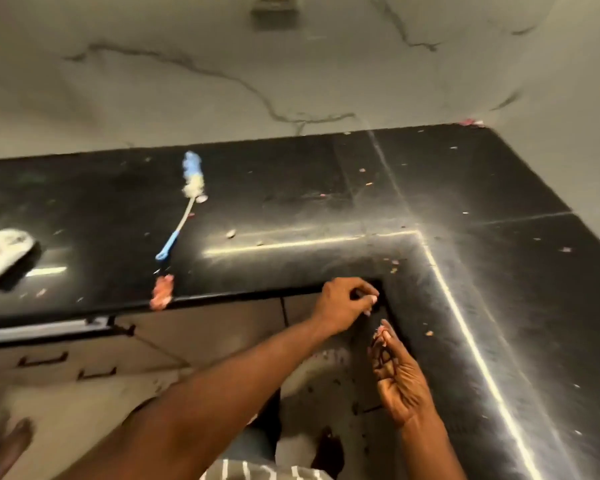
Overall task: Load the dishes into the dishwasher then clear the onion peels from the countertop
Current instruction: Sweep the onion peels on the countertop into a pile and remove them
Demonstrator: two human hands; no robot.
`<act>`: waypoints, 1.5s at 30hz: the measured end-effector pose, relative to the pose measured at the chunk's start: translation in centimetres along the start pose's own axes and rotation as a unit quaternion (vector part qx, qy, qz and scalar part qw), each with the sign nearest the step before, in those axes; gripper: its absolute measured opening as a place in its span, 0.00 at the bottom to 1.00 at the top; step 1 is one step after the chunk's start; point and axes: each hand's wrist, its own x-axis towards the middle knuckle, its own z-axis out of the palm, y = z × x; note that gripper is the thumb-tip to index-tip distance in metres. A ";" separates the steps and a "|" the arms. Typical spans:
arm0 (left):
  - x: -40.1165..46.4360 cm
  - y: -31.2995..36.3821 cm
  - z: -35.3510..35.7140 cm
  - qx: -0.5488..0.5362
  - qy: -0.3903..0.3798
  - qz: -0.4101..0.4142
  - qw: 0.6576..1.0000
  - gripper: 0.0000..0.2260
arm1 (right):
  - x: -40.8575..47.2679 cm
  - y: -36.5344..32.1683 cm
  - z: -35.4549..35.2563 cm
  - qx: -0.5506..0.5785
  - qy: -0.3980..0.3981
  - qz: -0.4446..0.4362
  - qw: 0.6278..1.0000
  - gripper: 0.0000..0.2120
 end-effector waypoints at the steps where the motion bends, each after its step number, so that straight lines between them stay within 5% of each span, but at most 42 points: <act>1: -2.8 -1.2 -0.7 -0.034 0.023 -0.010 0.999 0.07 | 0.3 1.5 -0.2 -0.029 -0.002 0.021 0.999 0.19; 11: -25.7 -14.2 -8.8 -0.153 0.235 -0.240 0.929 0.04 | -2.1 21.5 -0.9 -0.287 -0.014 0.236 0.928 0.11; 17: -36.0 -21.6 -16.7 -0.067 0.354 -0.346 0.866 0.07 | -3.5 33.9 2.9 -0.413 -0.042 0.175 0.893 0.08; 20: -40.2 -24.8 -22.4 0.029 0.360 -0.329 0.872 0.05 | -5.1 40.3 5.9 -0.567 -0.122 0.043 0.814 0.09; 23: -43.2 -26.3 -26.9 0.088 0.372 -0.320 0.867 0.02 | -7.6 44.1 8.2 -0.719 -0.165 -0.095 0.669 0.08; 28: -46.2 -26.6 -30.7 0.145 0.308 -0.298 0.892 0.10 | -11.0 47.1 10.3 -0.817 -0.231 -0.130 0.512 0.15; 33: -45.4 -25.8 -28.7 0.225 0.230 -0.227 0.919 0.16 | -14.6 44.1 8.0 -0.750 -0.204 -0.120 0.617 0.13; 38: -41.9 -21.3 -20.2 0.218 0.073 -0.086 0.970 0.11 | -19.6 36.3 -0.9 -0.611 -0.059 -0.192 0.766 0.08; 42: -40.7 -14.7 -9.3 0.233 -0.071 0.001 0.970 0.05 | -27.1 29.2 -11.1 -0.572 0.078 -0.239 0.781 0.14; 45: -42.8 -9.6 0.8 0.220 -0.167 0.145 0.950 0.06 | -34.6 25.6 -20.1 -0.535 0.185 -0.275 0.777 0.12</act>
